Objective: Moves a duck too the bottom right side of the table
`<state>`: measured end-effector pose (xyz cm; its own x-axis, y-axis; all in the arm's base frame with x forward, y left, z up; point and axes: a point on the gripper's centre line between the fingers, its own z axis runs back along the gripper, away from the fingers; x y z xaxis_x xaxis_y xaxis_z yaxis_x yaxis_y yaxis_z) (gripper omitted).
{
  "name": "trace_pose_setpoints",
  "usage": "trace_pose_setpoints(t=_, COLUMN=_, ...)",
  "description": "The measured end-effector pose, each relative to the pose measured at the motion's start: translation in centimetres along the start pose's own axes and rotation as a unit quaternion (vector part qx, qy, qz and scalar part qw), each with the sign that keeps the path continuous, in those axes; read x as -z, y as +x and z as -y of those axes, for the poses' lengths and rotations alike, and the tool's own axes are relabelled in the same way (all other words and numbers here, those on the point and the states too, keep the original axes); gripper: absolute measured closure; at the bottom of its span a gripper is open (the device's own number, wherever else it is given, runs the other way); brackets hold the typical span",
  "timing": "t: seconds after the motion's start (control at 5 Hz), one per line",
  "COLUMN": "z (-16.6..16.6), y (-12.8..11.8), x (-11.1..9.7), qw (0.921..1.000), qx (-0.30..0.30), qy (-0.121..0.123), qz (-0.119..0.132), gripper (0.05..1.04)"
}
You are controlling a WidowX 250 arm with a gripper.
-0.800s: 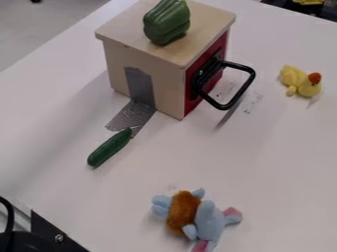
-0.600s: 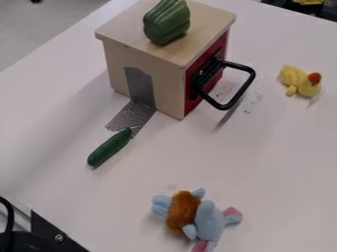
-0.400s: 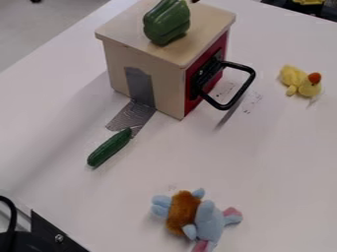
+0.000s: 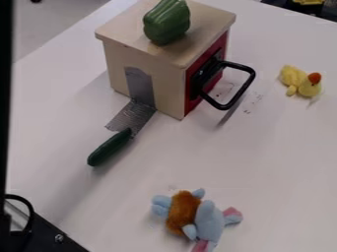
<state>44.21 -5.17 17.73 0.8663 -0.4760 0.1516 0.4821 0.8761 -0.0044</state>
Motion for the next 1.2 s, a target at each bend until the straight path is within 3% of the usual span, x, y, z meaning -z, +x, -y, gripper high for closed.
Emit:
trace_pose_setpoints(t=0.2, z=1.6, y=2.8, x=2.7, qw=0.9994, qx=0.033, qy=-0.002, qz=-0.01, gripper=0.083)
trace_pose_setpoints(t=0.4, z=2.6, y=3.3, x=7.4, qw=0.9981, qx=0.044, qy=-0.013, qz=-0.041, gripper=0.083)
trace_pose_setpoints(t=0.8, z=3.9, y=1.9, x=13.8, qw=0.9946, qx=0.049, qy=-0.012, qz=-0.091, gripper=0.083)
trace_pose_setpoints(t=1.0, z=4.3, y=2.2, x=14.6, qw=0.996, qx=0.04, qy=-0.01, qz=-0.079, gripper=0.083)
trace_pose_setpoints(t=1.2, z=4.6, y=1.9, x=16.1, qw=0.9959, qx=0.028, qy=-0.014, qz=-0.084, gripper=0.083)
